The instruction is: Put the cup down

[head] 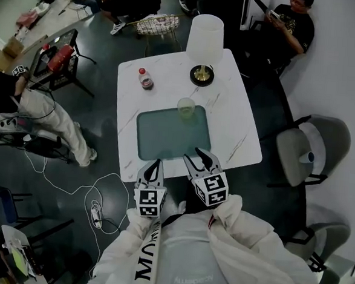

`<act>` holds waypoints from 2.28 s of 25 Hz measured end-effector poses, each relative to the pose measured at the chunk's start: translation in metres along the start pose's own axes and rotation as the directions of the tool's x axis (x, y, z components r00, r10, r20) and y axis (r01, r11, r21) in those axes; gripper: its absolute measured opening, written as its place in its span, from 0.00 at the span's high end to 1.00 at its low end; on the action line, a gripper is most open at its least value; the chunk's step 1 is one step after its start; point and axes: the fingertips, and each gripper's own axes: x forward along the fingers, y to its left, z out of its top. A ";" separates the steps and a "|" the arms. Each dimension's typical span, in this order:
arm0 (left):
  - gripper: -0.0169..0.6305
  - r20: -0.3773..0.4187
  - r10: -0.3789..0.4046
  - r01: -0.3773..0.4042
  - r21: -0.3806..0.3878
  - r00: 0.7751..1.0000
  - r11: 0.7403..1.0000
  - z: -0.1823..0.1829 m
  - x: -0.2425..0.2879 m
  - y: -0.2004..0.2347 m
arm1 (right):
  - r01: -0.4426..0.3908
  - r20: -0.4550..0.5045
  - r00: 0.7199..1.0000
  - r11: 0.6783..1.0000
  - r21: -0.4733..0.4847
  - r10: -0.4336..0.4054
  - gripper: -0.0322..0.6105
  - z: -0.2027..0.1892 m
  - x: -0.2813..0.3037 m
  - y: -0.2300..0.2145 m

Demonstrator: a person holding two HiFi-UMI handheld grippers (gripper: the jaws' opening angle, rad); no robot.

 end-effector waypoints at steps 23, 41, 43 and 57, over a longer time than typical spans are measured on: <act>0.96 0.083 -0.071 0.073 -0.029 0.994 0.997 0.008 -0.120 -0.043 | 0.041 0.191 0.981 0.997 -0.066 -0.028 0.94 0.038 -0.122 0.096; 0.96 0.108 -0.063 0.067 -0.039 0.992 0.997 0.035 -0.144 -0.051 | 0.010 0.203 0.979 0.998 -0.059 0.002 0.94 0.059 -0.150 0.100; 0.96 0.118 -0.061 0.066 -0.039 0.991 0.997 0.042 -0.143 -0.055 | -0.001 0.186 0.983 0.999 -0.034 0.008 0.94 0.060 -0.148 0.096; 0.96 0.152 -0.036 0.040 -0.026 0.988 0.999 0.076 -0.124 -0.083 | -0.046 0.171 0.984 0.998 -0.037 0.051 0.94 0.071 -0.158 0.067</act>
